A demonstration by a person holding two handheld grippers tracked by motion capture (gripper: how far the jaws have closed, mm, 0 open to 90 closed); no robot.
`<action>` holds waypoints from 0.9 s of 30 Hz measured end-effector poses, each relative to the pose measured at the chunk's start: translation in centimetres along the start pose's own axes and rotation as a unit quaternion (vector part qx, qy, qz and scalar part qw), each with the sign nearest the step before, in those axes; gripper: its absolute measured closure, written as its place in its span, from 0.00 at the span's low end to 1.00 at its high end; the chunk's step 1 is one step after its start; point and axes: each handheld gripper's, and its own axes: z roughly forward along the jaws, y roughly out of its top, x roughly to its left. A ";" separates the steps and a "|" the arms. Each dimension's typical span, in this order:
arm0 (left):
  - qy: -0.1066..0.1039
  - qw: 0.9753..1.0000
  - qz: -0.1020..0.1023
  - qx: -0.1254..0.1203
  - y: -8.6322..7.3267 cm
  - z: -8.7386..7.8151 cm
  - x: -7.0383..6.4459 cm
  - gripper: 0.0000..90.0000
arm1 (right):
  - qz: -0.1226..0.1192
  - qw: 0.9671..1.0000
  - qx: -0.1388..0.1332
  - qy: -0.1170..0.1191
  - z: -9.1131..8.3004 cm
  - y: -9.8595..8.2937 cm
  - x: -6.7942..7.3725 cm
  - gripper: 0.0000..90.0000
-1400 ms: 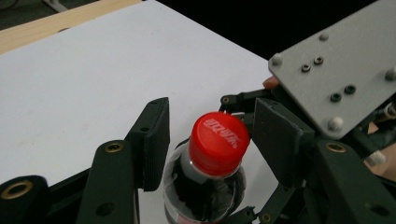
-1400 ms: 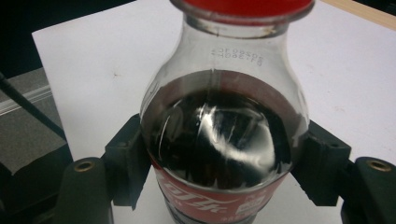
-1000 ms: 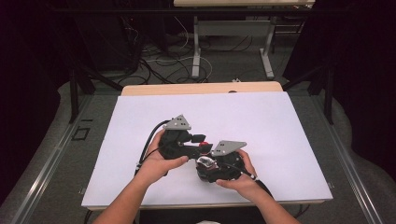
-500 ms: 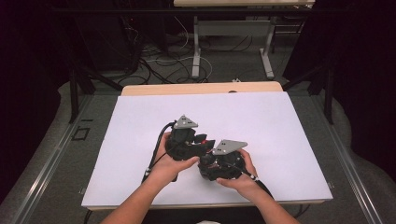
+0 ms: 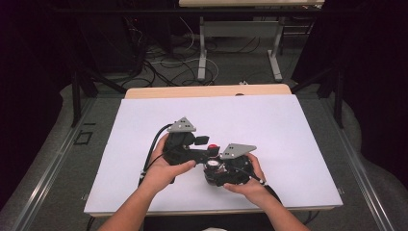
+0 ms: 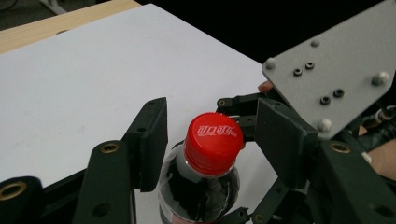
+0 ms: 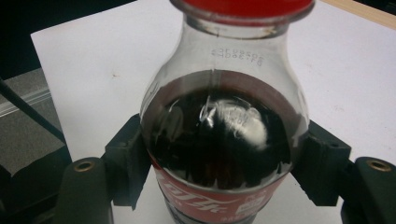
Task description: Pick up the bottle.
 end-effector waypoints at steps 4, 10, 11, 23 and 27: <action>0.000 1.000 0.019 0.004 -0.4 0.2 0.5 0.53 | -0.001 1.000 0.002 0.002 0.0 0.0 0.1 0.33; -0.015 1.000 0.016 0.002 -0.4 0.4 0.7 0.54 | -0.004 1.000 0.000 0.001 0.0 0.1 0.3 0.33; -0.015 1.000 0.016 0.002 -0.4 0.4 0.7 0.55 | -0.005 1.000 0.000 0.002 0.0 0.1 0.3 0.33; 0.025 1.000 0.003 -0.004 0.2 1.6 -0.7 0.68 | 0.002 1.000 -0.004 -0.017 -0.2 0.0 -0.1 0.33; 0.058 0.998 -0.017 -0.009 0.5 2.0 -1.4 0.68 | 0.005 1.000 -0.006 -0.022 -0.2 0.0 -0.3 0.33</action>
